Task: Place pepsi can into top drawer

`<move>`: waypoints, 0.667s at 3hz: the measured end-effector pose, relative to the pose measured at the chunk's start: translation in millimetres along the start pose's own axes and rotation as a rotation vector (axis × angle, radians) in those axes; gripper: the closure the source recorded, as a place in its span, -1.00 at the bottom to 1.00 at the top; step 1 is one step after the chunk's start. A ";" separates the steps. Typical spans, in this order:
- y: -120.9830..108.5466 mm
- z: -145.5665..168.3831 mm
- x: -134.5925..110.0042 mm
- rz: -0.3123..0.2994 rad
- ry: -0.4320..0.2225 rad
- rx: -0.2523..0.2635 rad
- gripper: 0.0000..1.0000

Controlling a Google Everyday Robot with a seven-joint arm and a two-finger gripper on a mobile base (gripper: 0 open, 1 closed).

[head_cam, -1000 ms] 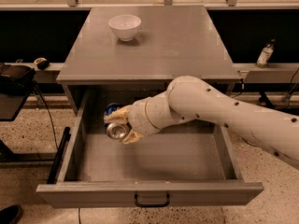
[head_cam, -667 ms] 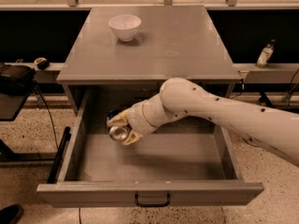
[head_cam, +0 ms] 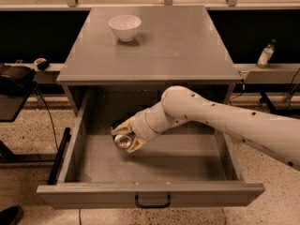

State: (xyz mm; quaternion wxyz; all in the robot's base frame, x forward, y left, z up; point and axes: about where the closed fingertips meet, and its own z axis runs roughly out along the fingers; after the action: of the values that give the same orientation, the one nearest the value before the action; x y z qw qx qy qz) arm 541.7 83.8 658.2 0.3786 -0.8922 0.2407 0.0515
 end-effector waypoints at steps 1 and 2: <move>0.0 0.0 0.0 0.000 0.000 0.000 0.02; 0.0 0.1 0.0 0.000 0.000 0.000 -0.45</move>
Offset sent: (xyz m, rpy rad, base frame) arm 0.0000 0.0000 0.0000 0.0000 0.0000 0.0000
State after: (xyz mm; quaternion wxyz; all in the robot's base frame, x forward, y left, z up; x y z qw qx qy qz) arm 541.7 83.8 658.2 0.3786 -0.8923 0.2406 0.0516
